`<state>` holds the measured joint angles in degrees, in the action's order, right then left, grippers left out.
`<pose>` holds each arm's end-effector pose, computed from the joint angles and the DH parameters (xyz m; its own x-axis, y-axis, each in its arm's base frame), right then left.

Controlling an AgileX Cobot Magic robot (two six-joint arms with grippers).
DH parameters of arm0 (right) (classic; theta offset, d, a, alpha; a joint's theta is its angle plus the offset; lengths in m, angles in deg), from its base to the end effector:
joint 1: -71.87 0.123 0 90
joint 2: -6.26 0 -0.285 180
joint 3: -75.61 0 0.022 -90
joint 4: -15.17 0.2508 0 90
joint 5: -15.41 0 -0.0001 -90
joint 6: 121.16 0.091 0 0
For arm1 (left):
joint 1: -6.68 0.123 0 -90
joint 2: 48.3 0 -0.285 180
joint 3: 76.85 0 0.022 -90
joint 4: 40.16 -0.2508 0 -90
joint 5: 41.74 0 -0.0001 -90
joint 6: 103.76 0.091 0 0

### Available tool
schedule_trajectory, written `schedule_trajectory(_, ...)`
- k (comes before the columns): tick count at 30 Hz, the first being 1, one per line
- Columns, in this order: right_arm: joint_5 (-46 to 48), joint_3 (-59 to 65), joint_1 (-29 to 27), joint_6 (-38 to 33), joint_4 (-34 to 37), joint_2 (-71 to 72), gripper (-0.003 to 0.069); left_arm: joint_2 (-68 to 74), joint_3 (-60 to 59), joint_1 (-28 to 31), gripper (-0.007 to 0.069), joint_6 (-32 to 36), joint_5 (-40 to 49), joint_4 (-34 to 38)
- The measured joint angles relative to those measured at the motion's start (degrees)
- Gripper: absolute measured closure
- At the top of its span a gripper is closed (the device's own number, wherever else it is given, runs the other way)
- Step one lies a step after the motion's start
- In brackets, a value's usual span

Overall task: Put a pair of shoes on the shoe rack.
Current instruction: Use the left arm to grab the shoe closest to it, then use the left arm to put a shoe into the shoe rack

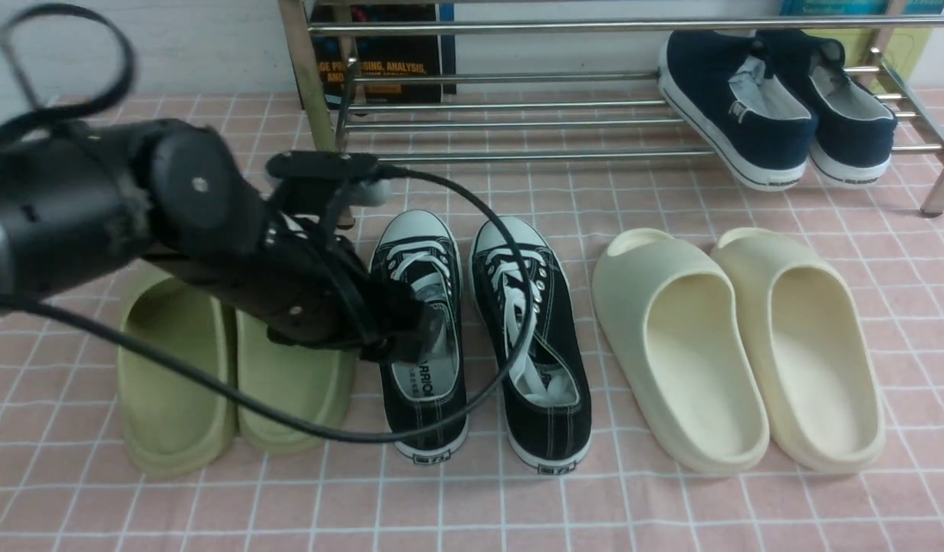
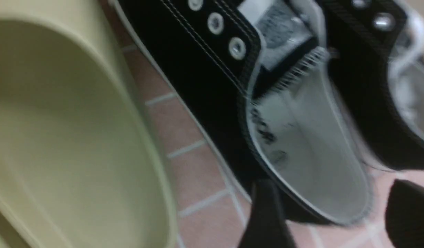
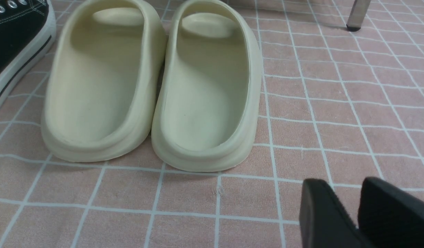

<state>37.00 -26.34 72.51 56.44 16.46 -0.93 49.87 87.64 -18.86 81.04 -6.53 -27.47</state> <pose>0.0524 0.0013 0.1750 -0.2890 -0.0242 -0.9570 -0.0252 0.9995 -0.0177 0.2896 -0.1512 0.2477 -0.8112 0.2799 -0.5135 0.4103 0.8980 -0.1588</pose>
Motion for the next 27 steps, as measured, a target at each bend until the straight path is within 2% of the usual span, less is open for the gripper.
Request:
schedule_trajectory(1,0.0,0.0,0.0,0.0,0.0,0.0,0.0468,3.54,1.43,-1.82,0.0102,-3.45,-1.05,-6.64)
schedule_trajectory(3,0.0,0.0,0.0,0.0,0.0,0.0,0.0463,7.14,2.76,-3.04,0.0108,-6.19,-2.32,-11.86)
schedule_trajectory(6,0.0,0.0,0.0,0.0,0.0,0.0,0.046,10.28,3.94,-3.54,0.015,-8.83,-3.29,-14.98)
schedule_trajectory(9,0.0,0.0,0.0,0.0,0.0,0.0,0.0456,13.58,4.95,-3.68,0.0304,-13.77,-5.34,-18.22)
schedule_trajectory(12,0.0,0.0,0.0,0.0,0.0,0.0,0.0452,13.59,5.83,-3.68,0.0514,-18.49,-5.1,-21.89)
schedule_trajectory(14,0.0,0.0,0.0,0.0,0.0,0.0,0.045,13.31,6.36,-3.68,0.0557,-20.27,-4.6,-22.93)
schedule_trajectory(15,0.0,0.0,0.0,0.0,0.0,0.0,0.0448,12.23,7.57,-3.53,0.0594,-23.57,-3.56,-24.17)
schedule_trajectory(21,0.0,0.0,0.0,0.0,0.0,0.0,0.044,8.23,13.87,-3.47,0.0609,-32.76,-0.65,-28.89)
schedule_trajectory(27,0.0,0.0,0.0,0.0,0.0,0.0,0.0433,10.34,22.61,-3.52,0.0609,-35.6,-2.72,-34.11)
